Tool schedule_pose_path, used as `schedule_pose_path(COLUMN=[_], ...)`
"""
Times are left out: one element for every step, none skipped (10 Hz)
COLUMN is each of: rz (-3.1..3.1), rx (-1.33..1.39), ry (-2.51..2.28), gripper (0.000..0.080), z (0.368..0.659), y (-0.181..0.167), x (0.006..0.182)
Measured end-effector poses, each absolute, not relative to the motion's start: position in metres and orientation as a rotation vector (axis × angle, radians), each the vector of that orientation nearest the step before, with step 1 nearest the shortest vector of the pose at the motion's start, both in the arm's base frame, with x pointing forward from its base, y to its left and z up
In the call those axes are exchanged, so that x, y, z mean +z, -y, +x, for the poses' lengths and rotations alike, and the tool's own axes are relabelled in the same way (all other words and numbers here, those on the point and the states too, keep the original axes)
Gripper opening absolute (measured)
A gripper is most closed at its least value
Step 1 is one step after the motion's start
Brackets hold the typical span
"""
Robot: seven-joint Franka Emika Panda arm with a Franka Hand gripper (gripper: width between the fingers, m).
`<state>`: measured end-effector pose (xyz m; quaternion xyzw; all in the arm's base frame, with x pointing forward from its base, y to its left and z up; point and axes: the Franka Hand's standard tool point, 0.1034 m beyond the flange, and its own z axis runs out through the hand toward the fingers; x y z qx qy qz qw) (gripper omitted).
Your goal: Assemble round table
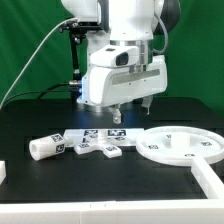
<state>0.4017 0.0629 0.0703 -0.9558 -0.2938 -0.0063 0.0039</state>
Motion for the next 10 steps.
schedule_pose_path(rz=[-3.0, -3.0, -3.001, -2.993, -2.995, -2.995, -3.003, -3.009, -3.004, -2.999], rx=[-0.039, -0.048, -0.047, -0.045, -0.045, -0.044, -0.042, -0.029, -0.028, -0.04], ry=[0.89, 0.868, 0.847, 0.878, 0.872, 0.874, 0.835, 0.798, 0.801, 0.799], gripper=[0.0649, 0.0649, 0.0649, 0.0649, 0.0649, 0.0649, 0.0649, 0.0649, 0.0649, 0.0649], z=[0.411, 0.42, 0.421, 0.421, 0.422, 0.421, 0.419, 0.413, 0.412, 0.412], y=[-0.094, -0.118, -0.135, -0.133, -0.132, -0.132, -0.135, -0.143, -0.149, -0.154], x=[0.07, 0.066, 0.061, 0.06, 0.06, 0.06, 0.057, 0.048, 0.04, 0.031])
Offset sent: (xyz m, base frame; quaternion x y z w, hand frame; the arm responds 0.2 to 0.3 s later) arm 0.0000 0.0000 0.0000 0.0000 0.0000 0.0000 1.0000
